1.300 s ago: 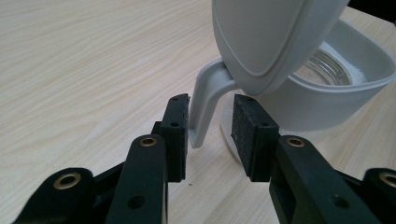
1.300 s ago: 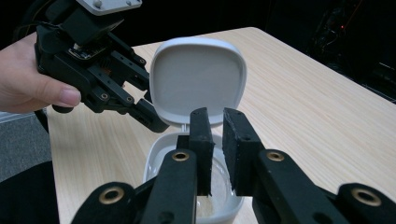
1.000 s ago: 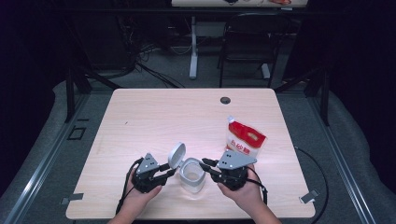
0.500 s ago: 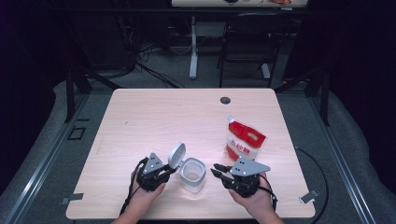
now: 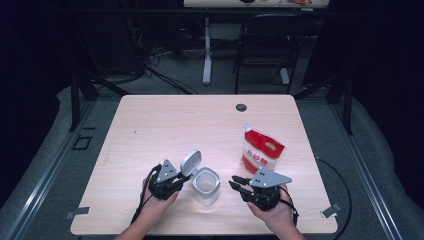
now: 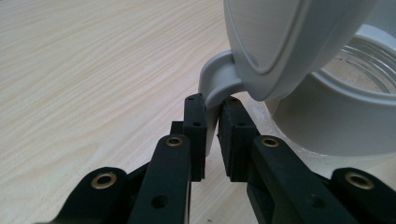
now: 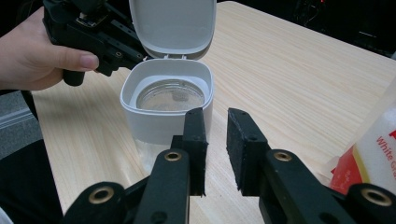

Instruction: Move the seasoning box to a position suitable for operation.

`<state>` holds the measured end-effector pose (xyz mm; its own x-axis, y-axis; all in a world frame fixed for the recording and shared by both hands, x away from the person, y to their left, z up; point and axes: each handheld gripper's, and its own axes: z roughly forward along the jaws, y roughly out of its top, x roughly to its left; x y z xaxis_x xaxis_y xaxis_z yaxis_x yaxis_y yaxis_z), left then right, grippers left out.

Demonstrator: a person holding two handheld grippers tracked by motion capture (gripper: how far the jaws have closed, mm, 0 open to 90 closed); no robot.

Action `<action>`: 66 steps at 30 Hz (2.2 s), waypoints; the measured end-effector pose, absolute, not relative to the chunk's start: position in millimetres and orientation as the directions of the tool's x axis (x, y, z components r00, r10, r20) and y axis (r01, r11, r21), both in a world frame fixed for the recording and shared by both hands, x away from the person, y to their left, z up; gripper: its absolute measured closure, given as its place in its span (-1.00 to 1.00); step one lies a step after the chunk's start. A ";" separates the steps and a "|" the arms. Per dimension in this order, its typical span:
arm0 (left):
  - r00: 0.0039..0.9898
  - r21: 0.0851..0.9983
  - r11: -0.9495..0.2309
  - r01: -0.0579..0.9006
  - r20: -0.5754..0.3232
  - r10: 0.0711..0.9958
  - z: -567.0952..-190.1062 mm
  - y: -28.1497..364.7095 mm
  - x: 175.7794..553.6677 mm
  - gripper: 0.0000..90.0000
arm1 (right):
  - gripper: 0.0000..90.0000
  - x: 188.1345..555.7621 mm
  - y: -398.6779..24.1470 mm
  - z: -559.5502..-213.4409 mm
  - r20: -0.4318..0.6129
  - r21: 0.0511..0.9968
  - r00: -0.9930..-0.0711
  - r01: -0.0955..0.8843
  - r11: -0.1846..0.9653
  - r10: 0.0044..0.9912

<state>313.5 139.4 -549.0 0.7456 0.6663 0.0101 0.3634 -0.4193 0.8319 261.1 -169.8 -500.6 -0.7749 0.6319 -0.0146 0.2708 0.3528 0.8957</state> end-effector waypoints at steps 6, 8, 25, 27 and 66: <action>0.750 0.837 -0.396 0.377 -0.025 0.661 -550.4 138.3 323.4 0.80 | 0.71 261.2 -172.2 -501.2 -0.009 0.895 -0.769 0.279 0.348 0.639; 0.752 0.840 -0.383 0.384 -0.044 0.657 -551.0 138.9 327.8 0.79 | 0.71 261.2 -172.8 -501.0 -0.011 0.895 -0.770 0.278 0.350 0.638; 0.751 0.838 -0.383 0.389 -0.047 0.659 -546.6 138.1 331.8 0.68 | 0.70 262.7 -179.3 -502.7 -0.010 0.893 -0.757 0.287 0.346 0.653; 0.746 0.836 -0.389 0.387 -0.036 0.665 -546.8 139.5 330.0 0.66 | 0.69 262.8 -180.3 -502.6 -0.011 0.895 -0.754 0.285 0.342 0.657; 0.697 0.835 -0.329 0.441 -0.089 0.711 -535.5 189.8 304.3 0.41 | 0.53 274.4 -211.7 -498.7 0.017 0.900 -0.702 0.322 0.296 0.712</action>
<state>304.3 189.8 -535.5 0.6975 0.7111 -0.0888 0.4413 -0.3286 0.8351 274.4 -211.7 -498.7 -0.7022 0.7118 0.0171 0.3215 0.2956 0.8996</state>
